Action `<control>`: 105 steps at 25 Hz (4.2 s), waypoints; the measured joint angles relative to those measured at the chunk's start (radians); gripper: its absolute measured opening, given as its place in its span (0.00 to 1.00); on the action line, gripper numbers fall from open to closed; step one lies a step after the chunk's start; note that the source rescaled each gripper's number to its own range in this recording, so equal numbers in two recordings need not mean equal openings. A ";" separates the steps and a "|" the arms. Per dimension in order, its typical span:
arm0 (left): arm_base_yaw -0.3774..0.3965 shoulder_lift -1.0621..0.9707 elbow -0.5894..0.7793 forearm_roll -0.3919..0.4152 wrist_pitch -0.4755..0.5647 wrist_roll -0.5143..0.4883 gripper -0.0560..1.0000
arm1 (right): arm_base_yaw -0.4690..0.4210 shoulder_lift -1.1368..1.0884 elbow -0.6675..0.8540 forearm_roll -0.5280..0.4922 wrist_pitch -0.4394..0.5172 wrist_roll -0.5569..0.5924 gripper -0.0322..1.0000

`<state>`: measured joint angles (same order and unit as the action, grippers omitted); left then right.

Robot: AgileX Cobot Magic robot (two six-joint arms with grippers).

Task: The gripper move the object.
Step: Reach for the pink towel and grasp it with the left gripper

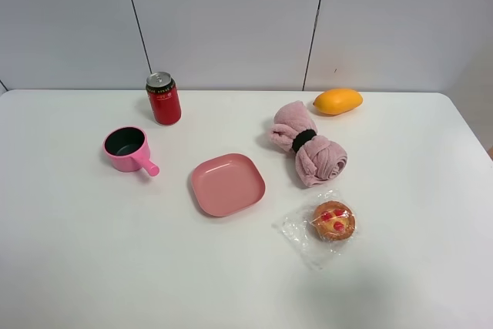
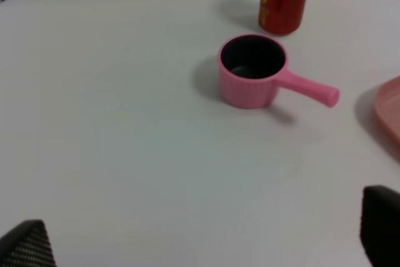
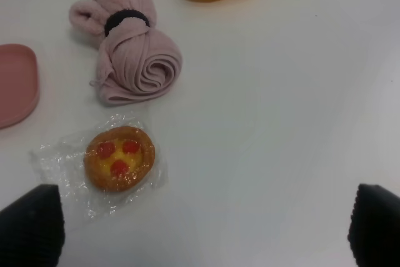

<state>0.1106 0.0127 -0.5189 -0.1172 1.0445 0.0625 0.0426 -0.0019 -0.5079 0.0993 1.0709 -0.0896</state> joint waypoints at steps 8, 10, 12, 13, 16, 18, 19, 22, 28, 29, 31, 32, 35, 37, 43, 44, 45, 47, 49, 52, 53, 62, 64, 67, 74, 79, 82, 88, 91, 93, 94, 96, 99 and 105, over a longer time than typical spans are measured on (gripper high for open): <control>0.000 0.183 -0.097 -0.093 -0.052 -0.099 1.00 | 0.000 0.000 0.000 0.000 0.000 0.000 1.00; 0.000 0.249 -0.115 -0.114 -0.086 -0.122 1.00 | 0.000 0.000 0.000 0.000 0.000 0.000 1.00; 0.000 0.313 -0.132 -0.130 -0.132 -0.129 1.00 | 0.000 0.000 0.000 0.000 0.000 0.000 1.00; 0.000 0.348 -0.139 -0.131 -0.160 -0.131 1.00 | 0.000 0.000 0.000 0.000 0.000 0.000 1.00; 0.000 0.452 -0.149 -0.137 -0.253 -0.133 1.00 | 0.000 0.000 0.000 0.000 0.000 0.000 1.00; 0.000 0.523 -0.150 -0.144 -0.320 -0.135 1.00 | 0.000 0.000 0.000 0.000 0.000 0.000 1.00; 0.000 0.552 -0.150 -0.151 -0.350 -0.136 1.00 | 0.000 0.000 0.000 0.000 0.000 0.000 1.00; 0.000 0.649 -0.150 -0.175 -0.437 -0.138 1.00 | 0.000 0.000 0.000 0.000 0.000 0.000 1.00; 0.000 0.840 -0.157 -0.184 -0.572 -0.131 1.00 | 0.000 0.000 0.000 0.000 0.000 0.000 1.00; 0.000 0.869 -0.167 -0.184 -0.573 -0.127 1.00 | 0.000 0.000 0.000 0.000 0.000 0.000 1.00; 0.000 0.937 -0.194 -0.184 -0.574 -0.118 1.00 | 0.000 0.000 0.000 0.000 0.000 0.000 1.00; -0.006 0.968 -0.211 -0.180 -0.577 -0.113 1.00 | 0.000 0.000 0.000 0.000 0.000 0.000 1.00; -0.059 1.053 -0.271 -0.159 -0.594 -0.098 1.00 | 0.000 0.000 0.000 0.000 0.000 0.000 1.00; -0.084 1.082 -0.296 -0.153 -0.601 -0.096 1.00 | 0.000 0.000 0.000 0.000 0.000 0.000 1.00; -0.285 1.256 -0.450 -0.144 -0.654 -0.095 1.00 | 0.000 0.000 0.000 0.000 0.000 0.000 1.00; -0.313 1.275 -0.467 -0.145 -0.665 -0.103 1.00 | 0.000 0.000 0.000 0.000 0.000 0.000 1.00; -0.346 1.297 -0.479 -0.145 -0.675 -0.116 1.00 | 0.000 0.000 0.000 0.000 0.000 0.000 1.00; -0.409 1.335 -0.505 -0.147 -0.700 -0.155 1.00 | 0.000 0.000 0.000 0.000 0.000 0.000 1.00; -0.462 1.375 -0.527 -0.147 -0.725 -0.202 1.00 | 0.000 0.000 0.000 0.000 0.000 0.000 1.00; -0.538 1.430 -0.561 -0.147 -0.765 -0.279 1.00 | 0.000 0.000 0.000 0.000 0.000 0.000 1.00; -0.563 1.450 -0.570 -0.147 -0.775 -0.300 1.00 | 0.000 0.000 0.000 0.000 0.000 0.000 1.00; -0.724 1.641 -0.685 -0.147 -0.804 -0.360 1.00 | 0.000 0.000 0.000 0.000 0.000 0.000 1.00; -0.748 1.693 -0.721 -0.147 -0.804 -0.360 1.00 | 0.000 0.000 0.000 0.000 0.000 0.000 1.00; -0.772 1.765 -0.772 -0.147 -0.804 -0.364 1.00 | 0.000 0.000 0.000 0.000 0.000 0.000 1.00; -0.811 1.901 -0.857 -0.150 -0.797 -0.411 1.00 | 0.000 0.000 0.000 0.000 0.000 0.000 1.00; -0.827 1.980 -0.904 -0.150 -0.799 -0.505 1.00 | 0.000 0.000 0.000 0.000 0.000 0.000 1.00; -0.842 2.015 -0.934 -0.150 -0.802 -0.556 1.00 | 0.000 0.000 0.000 0.000 0.000 0.000 1.00; -0.882 2.092 -1.019 -0.151 -0.805 -0.613 1.00 | 0.000 0.000 0.000 0.000 0.000 0.000 1.00; -0.899 2.134 -1.067 -0.151 -0.795 -0.626 1.00 | 0.000 0.000 0.000 0.000 0.000 0.000 1.00; -0.904 2.165 -1.100 -0.151 -0.756 -0.629 1.00 | 0.000 0.000 0.000 0.000 0.000 0.000 1.00; -0.905 2.178 -1.119 -0.150 -0.735 -0.629 1.00 | 0.000 0.000 0.000 0.000 0.000 0.000 1.00; -0.906 2.208 -1.152 -0.141 -0.701 -0.630 1.00 | 0.000 0.000 0.000 0.000 0.000 0.000 1.00; -0.907 2.243 -1.204 -0.106 -0.654 -0.637 1.00 | 0.000 0.000 0.000 0.000 0.000 0.000 1.00; -0.907 2.301 -1.295 -0.019 -0.562 -0.707 1.00 | 0.000 0.000 0.000 0.000 0.000 0.000 1.00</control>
<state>-0.7962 2.3139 -1.8140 -0.1362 0.4830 -0.6444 0.0426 -0.0019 -0.5079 0.0993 1.0709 -0.0896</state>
